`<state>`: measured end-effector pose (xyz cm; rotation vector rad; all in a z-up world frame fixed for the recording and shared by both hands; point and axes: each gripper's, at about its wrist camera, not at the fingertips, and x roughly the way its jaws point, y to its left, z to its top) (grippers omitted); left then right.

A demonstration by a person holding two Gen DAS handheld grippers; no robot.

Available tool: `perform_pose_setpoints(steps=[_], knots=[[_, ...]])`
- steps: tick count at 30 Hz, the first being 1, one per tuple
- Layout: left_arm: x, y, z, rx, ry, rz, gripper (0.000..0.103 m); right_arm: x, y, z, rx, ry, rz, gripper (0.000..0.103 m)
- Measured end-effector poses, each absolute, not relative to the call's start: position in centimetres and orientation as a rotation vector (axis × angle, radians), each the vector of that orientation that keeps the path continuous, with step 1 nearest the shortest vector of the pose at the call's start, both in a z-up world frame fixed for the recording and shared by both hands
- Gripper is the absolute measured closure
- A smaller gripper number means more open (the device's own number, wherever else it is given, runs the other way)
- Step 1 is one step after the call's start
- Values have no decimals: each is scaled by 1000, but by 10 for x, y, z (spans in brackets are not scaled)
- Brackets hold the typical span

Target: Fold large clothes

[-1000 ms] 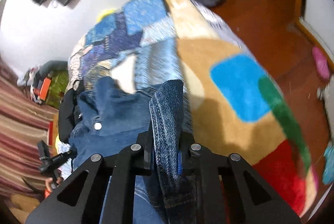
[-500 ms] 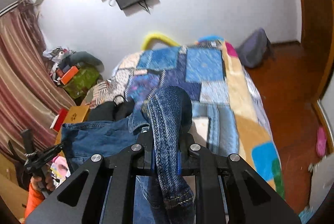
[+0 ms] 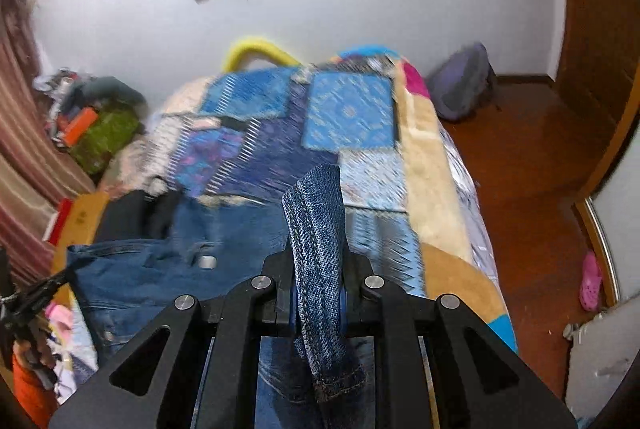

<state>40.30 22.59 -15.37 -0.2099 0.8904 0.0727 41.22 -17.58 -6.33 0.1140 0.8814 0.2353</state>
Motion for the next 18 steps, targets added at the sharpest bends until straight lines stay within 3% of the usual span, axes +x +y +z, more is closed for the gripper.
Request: perform_pose_setpoints(steps=[10,18], knots=[[429,258,-217,-318,974,148,99,451,-226,-167,152,1093,148,90],[418,240,-204,-220,988,187,98,437,-216,-156,43,1058,111,85]])
